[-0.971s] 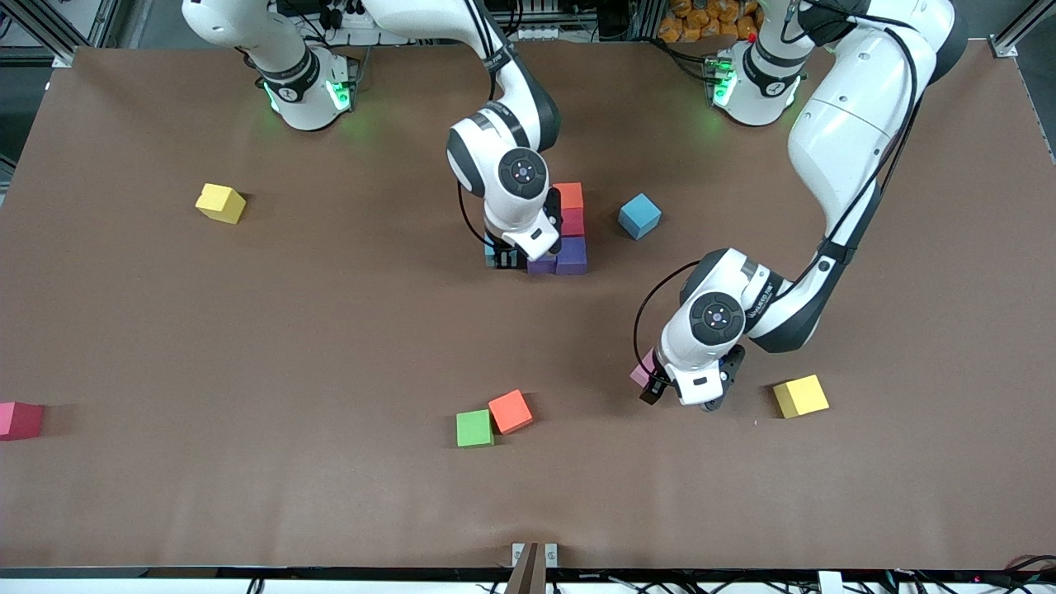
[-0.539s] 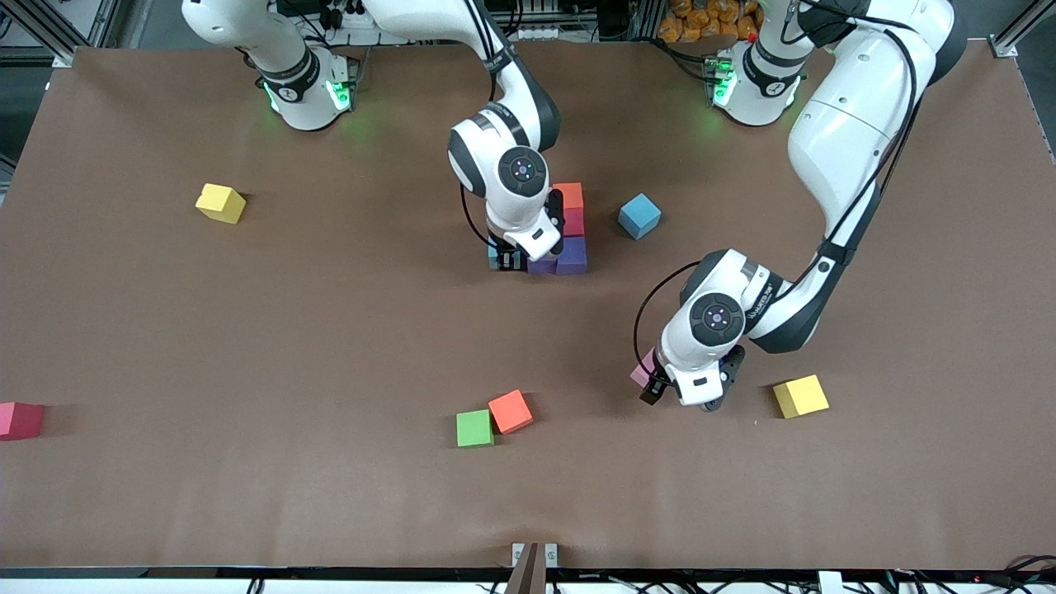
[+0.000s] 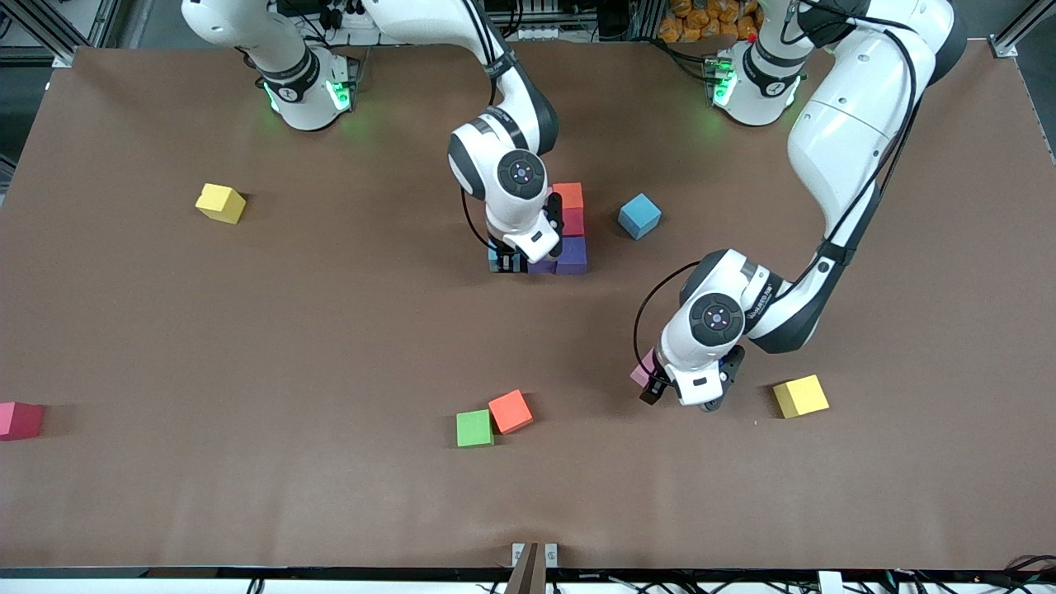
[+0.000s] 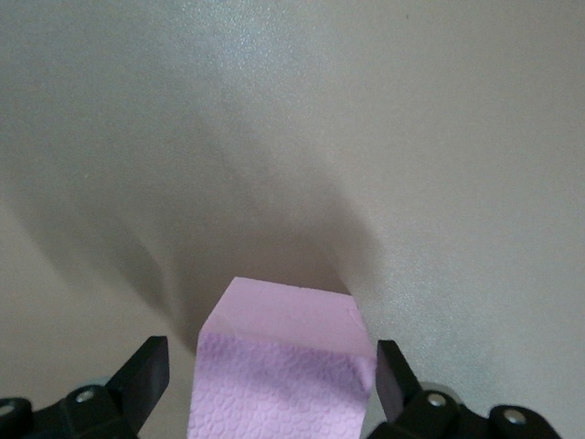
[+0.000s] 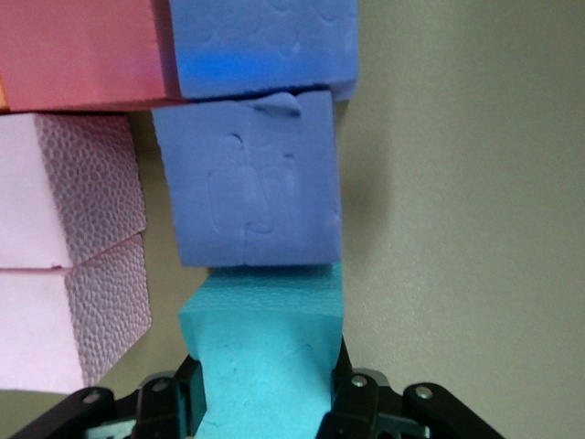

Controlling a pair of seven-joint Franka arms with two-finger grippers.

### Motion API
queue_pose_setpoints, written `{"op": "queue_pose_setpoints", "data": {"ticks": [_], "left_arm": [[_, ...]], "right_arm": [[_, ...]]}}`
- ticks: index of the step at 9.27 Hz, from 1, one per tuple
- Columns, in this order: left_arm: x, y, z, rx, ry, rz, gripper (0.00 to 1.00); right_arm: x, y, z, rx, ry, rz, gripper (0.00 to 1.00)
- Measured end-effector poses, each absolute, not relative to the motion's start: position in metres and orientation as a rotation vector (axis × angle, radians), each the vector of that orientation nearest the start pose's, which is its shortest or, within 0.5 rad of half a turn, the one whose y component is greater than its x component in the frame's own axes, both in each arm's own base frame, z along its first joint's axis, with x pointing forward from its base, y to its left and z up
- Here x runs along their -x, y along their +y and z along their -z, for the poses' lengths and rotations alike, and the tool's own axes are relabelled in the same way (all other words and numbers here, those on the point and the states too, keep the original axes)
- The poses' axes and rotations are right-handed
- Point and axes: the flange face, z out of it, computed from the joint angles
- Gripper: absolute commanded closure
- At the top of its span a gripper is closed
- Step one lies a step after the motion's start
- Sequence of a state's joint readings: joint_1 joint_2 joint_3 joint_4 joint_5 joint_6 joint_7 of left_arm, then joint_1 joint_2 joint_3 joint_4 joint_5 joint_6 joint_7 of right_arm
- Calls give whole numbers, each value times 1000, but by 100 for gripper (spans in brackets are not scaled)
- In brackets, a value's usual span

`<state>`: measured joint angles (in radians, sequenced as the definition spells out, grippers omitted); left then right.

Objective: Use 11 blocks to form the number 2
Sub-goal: 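Press the cyan cube under the purple cubes with the right gripper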

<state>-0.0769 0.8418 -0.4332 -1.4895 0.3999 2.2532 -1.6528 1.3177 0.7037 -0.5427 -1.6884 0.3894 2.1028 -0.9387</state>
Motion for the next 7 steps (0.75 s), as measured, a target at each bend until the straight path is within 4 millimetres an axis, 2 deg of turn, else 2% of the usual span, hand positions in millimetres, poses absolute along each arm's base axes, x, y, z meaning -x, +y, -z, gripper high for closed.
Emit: {"op": "queue_pose_setpoints", "data": {"ticks": [1,7], "left_arm": [[-652,-291,-202,2755,-1540,-5,100],[-653,-291,-201,2755,-1540,-6,100]], "right_arm": [[-431,495,-217,2246,-2214,-266,100],[-430,495,-212,2238,-2207,-275,100]]}}
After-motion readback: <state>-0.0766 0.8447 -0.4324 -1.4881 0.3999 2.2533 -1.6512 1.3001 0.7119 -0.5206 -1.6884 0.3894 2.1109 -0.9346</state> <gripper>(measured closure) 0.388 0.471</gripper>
